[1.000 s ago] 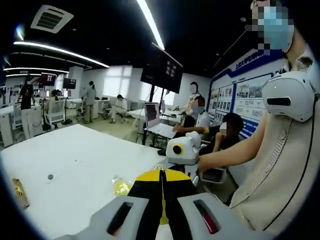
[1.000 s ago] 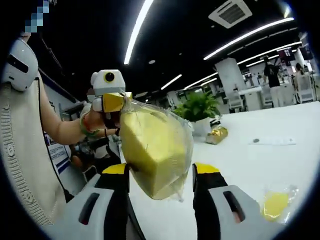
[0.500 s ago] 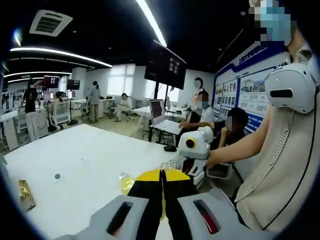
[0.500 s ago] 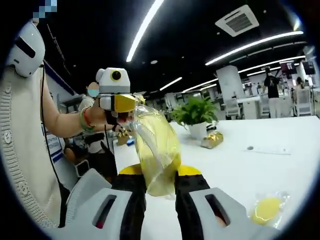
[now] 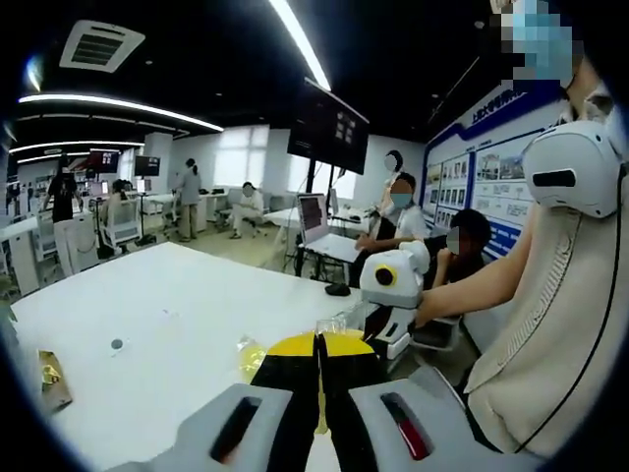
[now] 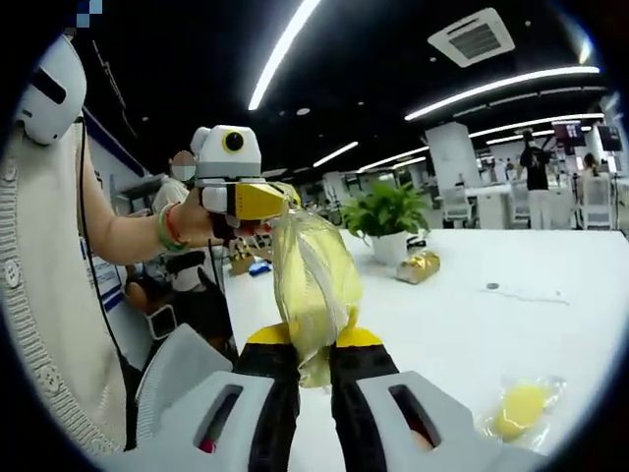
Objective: Compare the silicone blocks by pressing each to a similar depth, holding the contact briefly, and releasing to observe deformation and rebound differences across the visible hardness samples.
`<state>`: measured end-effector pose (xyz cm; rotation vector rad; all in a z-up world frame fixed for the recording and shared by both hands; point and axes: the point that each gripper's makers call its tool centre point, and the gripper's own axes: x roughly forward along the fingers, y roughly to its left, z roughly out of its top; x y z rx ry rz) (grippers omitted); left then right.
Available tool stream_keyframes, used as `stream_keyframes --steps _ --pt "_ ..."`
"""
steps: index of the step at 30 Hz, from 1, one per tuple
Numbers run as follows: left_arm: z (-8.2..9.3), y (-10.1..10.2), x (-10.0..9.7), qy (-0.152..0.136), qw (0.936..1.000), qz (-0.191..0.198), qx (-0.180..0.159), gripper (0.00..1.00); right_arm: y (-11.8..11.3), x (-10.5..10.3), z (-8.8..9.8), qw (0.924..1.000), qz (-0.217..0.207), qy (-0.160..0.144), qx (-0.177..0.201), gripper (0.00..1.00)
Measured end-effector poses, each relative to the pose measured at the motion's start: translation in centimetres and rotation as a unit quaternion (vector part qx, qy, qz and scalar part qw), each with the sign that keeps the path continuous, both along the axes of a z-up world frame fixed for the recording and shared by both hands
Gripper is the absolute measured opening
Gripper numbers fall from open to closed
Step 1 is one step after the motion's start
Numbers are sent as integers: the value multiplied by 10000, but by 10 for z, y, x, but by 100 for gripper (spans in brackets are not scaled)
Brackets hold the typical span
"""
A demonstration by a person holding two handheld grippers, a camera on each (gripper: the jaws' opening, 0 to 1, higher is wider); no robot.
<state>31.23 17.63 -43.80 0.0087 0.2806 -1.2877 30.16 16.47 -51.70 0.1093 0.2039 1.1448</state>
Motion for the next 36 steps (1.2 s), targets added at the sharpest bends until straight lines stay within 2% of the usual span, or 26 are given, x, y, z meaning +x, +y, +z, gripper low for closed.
stream_keyframes --steps 6,10,11,12,14,15,18,21,24,26,28,36 --pt "-1 0 -1 5 10000 6 33 0 2 -3 -3 9997 78 237 86 8" --pt "-2 0 -1 26 10000 36 32 0 1 -2 -3 9997 37 219 78 8" --pt "-1 -1 -2 82 10000 23 -9 0 1 -3 -3 9996 53 244 102 9" --pt "-2 -1 -4 276 9996 17 -46 0 0 -2 -4 9995 40 280 111 9" --pt "1 -1 -2 321 9994 63 -138 0 2 -8 -2 9971 123 682 310 10" --pt "3 -1 -2 377 9991 66 -208 0 1 -6 0 9975 67 621 321 11" --pt "5 0 -1 420 9986 89 -293 0 1 -7 2 9971 22 684 331 13" --pt "5 -1 -1 352 9989 85 -303 0 -2 -7 2 9974 -48 663 278 15" --pt "6 -2 -1 404 9985 103 -346 0 -5 -7 4 9977 -111 647 193 17" --pt "3 -2 0 476 9983 116 -325 0 -6 -7 -3 9971 -149 738 -120 20" --pt "0 -3 1 515 9981 115 -329 0 -6 -10 -9 9978 -79 500 -436 25" --pt "-12 -9 -4 677 9974 5 -263 0 -9 -9 -22 9963 -237 628 -535 40"
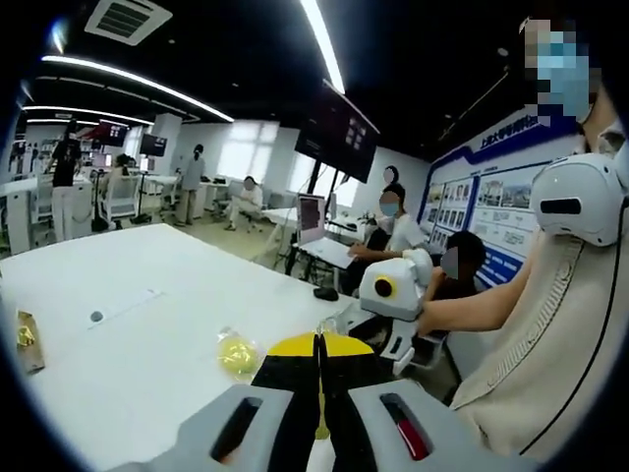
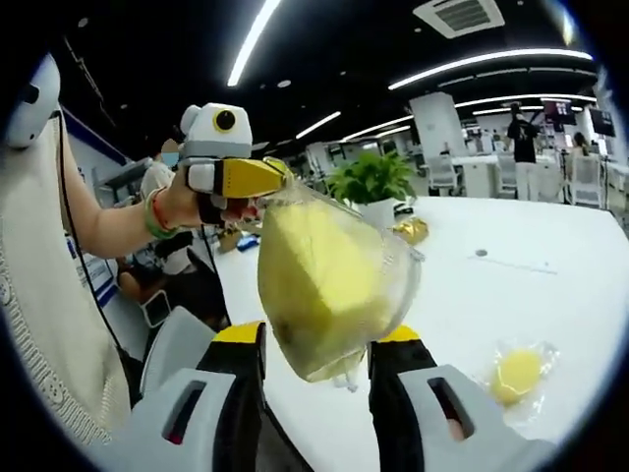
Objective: Compare the silicone blocks by pressing each to a similar depth, holding the contact briefly, and releasing to observe deformation and rebound differences across the visible hardness samples.
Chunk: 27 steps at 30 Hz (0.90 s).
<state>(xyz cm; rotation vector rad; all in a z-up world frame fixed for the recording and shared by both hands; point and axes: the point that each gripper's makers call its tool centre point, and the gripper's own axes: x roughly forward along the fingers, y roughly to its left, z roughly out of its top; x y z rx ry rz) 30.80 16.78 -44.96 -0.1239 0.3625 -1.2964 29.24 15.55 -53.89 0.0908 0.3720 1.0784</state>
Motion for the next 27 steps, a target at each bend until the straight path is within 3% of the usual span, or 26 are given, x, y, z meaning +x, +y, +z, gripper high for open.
stream_keyframes --steps 4,6,9,16,20,27 --pt "-5 0 3 160 9999 48 -25 0 -4 5 -4 9997 -213 87 -12 47" --pt "-10 0 4 227 9997 58 -22 0 -8 7 -9 9989 -379 261 5 60" --pt "-19 1 8 337 9994 107 -10 0 -20 10 -12 9973 -700 208 -10 71" --pt "-50 1 29 623 9974 372 11 0 -51 -4 -15 9945 -999 305 -58 70" --pt "-74 -1 47 763 9956 541 88 0 -82 -4 -11 9884 -1497 27 -261 70" --pt "-116 -11 68 1006 9922 689 264 0 -110 -14 -18 9813 -1862 267 -399 71"
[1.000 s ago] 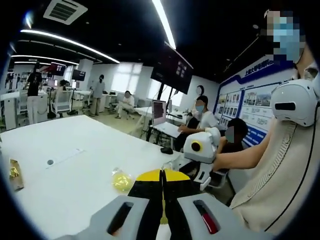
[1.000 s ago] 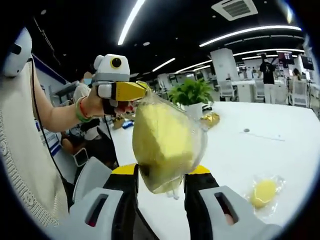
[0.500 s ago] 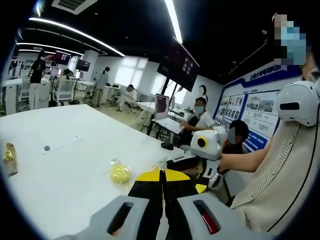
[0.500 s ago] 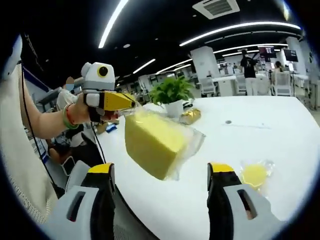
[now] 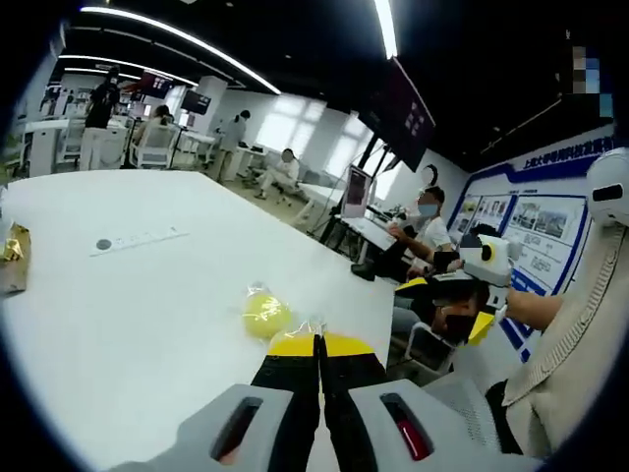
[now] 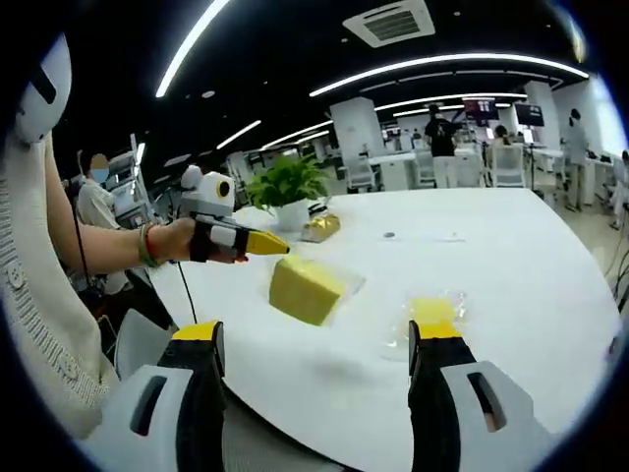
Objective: Compare the silicone blocks by pressing each to a similar depth, holding the contact briefly, and releasing to observe deformation and rebound differences across the visible hardness samples.
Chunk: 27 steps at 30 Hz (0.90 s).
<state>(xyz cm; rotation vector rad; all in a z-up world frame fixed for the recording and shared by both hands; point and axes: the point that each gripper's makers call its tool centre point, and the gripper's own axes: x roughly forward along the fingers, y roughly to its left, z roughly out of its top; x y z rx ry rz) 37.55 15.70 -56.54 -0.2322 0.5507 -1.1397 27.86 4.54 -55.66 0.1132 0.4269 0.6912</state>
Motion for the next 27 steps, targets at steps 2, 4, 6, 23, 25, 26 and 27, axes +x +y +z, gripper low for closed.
stream_keyframes --steps 2,4,6,23,25,26,27 --pt "-13 -7 6 171 9998 34 -28 0 -4 -2 -4 9999 -61 76 -30 71" --pt "-25 -12 12 218 9997 95 5 0 -8 -4 -8 9998 -102 162 -103 70" --pt "-33 -15 18 320 9994 142 -32 0 -9 -4 -10 9996 -129 211 -111 70" --pt "-89 34 110 782 9880 1333 74 0 -45 4 -10 9969 -557 379 -412 66" --pt "-101 39 115 932 9852 1426 173 0 -45 4 -9 9968 -554 397 -412 66" --pt "-104 40 116 927 9853 1421 208 0 -45 3 -10 9968 -542 407 -422 66" --pt "-111 42 118 979 9842 1455 261 0 -46 3 -11 9966 -534 435 -461 65"
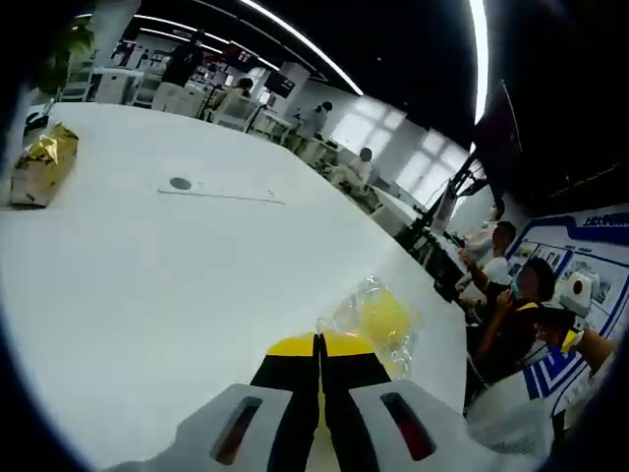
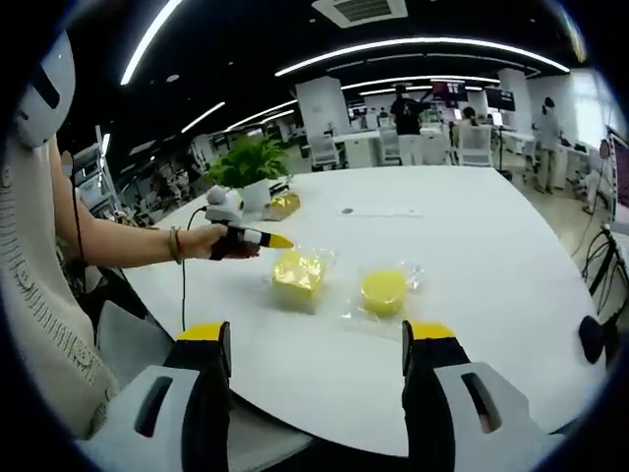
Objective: Compare the silicone blocks by pressing each to a similar depth, holding the contact briefly, and releasing to observe deformation and rebound differences across the visible hardness samples.
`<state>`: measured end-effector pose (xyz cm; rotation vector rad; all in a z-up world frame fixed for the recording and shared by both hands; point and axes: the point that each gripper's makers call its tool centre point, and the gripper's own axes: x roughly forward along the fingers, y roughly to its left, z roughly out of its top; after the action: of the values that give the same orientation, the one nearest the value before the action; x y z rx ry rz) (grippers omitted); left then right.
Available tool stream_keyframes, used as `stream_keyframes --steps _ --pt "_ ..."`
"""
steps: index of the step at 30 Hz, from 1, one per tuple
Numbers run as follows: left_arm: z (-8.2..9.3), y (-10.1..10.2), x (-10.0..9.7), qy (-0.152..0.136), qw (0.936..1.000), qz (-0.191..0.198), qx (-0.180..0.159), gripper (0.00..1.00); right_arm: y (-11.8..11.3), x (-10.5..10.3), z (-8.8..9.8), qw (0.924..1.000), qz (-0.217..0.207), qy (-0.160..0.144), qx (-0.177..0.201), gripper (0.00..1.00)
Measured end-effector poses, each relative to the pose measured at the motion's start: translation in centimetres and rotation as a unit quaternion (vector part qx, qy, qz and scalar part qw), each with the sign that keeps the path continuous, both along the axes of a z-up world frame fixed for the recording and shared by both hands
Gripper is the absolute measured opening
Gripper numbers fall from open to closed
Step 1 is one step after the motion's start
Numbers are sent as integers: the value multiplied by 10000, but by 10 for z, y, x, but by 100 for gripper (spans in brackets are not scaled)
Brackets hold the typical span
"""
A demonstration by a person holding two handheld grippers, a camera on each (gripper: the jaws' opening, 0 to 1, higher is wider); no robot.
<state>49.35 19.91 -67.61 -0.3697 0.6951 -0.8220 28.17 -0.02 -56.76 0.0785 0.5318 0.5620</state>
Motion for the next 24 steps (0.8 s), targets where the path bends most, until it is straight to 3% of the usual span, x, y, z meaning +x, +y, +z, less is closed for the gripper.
stream_keyframes --steps 2,6,14,19,24 --pt "-9 2 3 73 10000 19 34 0 -2 1 -3 10000 -23 45 -59 65" --pt "-32 8 4 203 9988 -20 452 0 -2 1 -5 9999 -59 100 -32 65" --pt "-36 8 2 243 9987 -74 433 0 3 0 -11 9998 -19 194 -6 63" --pt "-33 10 3 37 9983 -71 578 0 7 3 -8 9999 52 133 16 63" --pt "-28 19 1 -122 9964 13 844 26 9 2 -6 9999 97 79 55 63"
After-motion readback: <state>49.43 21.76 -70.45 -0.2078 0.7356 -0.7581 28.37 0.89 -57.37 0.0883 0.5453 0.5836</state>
